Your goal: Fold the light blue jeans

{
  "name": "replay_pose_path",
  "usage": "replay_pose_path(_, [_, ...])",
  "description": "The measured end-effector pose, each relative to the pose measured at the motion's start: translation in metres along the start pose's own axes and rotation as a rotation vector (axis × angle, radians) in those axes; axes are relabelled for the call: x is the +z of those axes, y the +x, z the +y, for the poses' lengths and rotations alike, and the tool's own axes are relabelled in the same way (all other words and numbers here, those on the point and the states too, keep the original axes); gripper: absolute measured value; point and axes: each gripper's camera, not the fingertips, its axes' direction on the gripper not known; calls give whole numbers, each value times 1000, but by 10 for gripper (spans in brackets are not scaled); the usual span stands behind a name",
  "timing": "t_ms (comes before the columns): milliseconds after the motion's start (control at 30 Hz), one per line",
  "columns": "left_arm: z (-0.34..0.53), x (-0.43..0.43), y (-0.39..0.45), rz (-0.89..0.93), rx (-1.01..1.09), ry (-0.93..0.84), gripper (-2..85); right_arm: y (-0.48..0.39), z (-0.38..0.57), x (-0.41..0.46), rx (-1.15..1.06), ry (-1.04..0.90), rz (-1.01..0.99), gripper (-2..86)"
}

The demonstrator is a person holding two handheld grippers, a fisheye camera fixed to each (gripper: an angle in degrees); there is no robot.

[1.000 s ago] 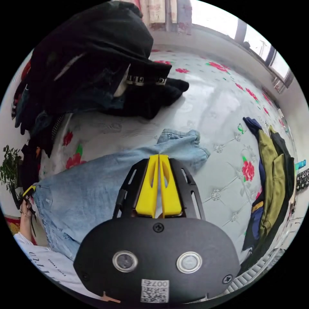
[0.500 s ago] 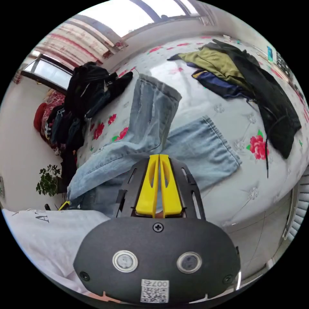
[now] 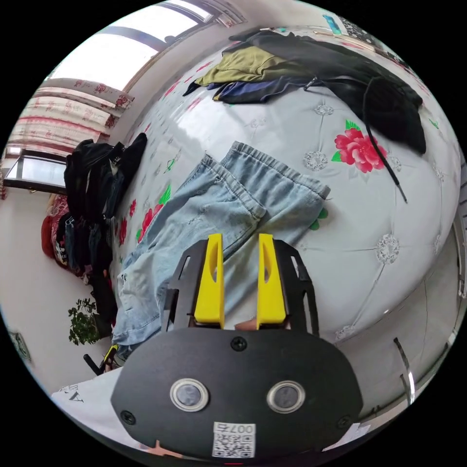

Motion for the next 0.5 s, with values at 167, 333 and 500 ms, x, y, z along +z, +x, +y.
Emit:
replay_pose_path(167, [-10, -27, -2, 8, -7, 82, 6, -14, -25, 2, 2, -65, 87, 43])
replay_pose_path(333, [-13, -34, 0, -12, -1, 99, 6, -32, -18, -39, -118, 103, 189, 53])
replay_pose_path(500, [-5, -18, -13, 20, -75, 61, 7, -21, -31, -12, -135, -20, 102, 67])
